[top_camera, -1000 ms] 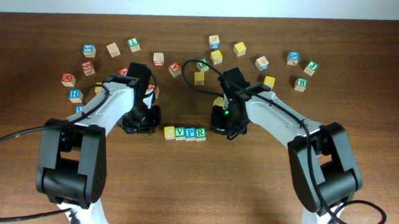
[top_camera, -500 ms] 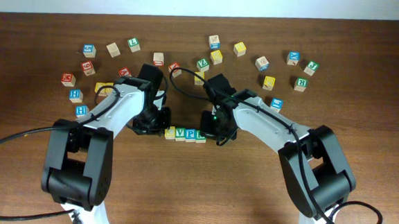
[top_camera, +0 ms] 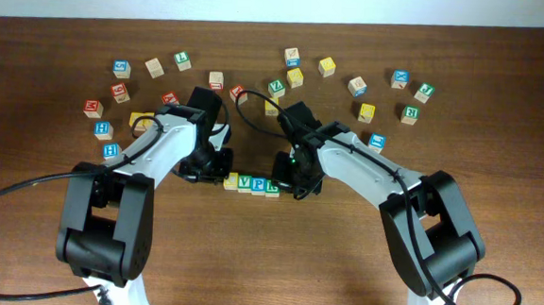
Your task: Spell out CVPR
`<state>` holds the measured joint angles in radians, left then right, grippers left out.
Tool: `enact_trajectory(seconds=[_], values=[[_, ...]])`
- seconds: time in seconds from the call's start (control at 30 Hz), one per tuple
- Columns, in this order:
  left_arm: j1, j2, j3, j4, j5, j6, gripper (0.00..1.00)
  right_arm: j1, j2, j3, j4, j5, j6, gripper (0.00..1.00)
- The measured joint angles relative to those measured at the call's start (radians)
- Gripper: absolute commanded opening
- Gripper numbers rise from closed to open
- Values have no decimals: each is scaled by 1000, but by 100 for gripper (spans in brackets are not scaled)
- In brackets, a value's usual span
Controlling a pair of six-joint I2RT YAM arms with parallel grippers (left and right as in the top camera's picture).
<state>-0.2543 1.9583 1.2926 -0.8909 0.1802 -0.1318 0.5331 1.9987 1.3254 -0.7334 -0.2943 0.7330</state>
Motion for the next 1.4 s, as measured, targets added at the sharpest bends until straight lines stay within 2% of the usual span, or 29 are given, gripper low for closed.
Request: enact_trajectory(seconds=[0.07,0.17,0.23,0.33,0.5,0.6,0.63,0.73,0.9,1.4], values=[[0,0,0,-3,-1,0,11,0,0,0,-2,6,1,4],[5,0,24,-32,-4,-3,9,0,0,-1,-8,8,0,4],[16,0,54,-57,8,-3,12,1,0,-1,-10,5,-1,5],[52,0,84,-95,16,-3,9,5,0,-1,-26,25,-12,6],[64,0,85,-112,19,-3,0,2,0,-1,-11,66,-34,6],[64,2,133,-116,23,-3,0,-56,0,0,-66,61,-72,5],[64,2,173,-93,43,-3,0,-80,1,0,-116,32,-130,4],[64,2,191,-4,84,-49,0,-54,2,1,-216,2,-183,4],[-5,62,191,51,95,-105,0,-8,2,0,-172,-3,-182,4],[-7,93,156,-45,97,-142,0,-37,2,0,-103,-3,-183,4]])
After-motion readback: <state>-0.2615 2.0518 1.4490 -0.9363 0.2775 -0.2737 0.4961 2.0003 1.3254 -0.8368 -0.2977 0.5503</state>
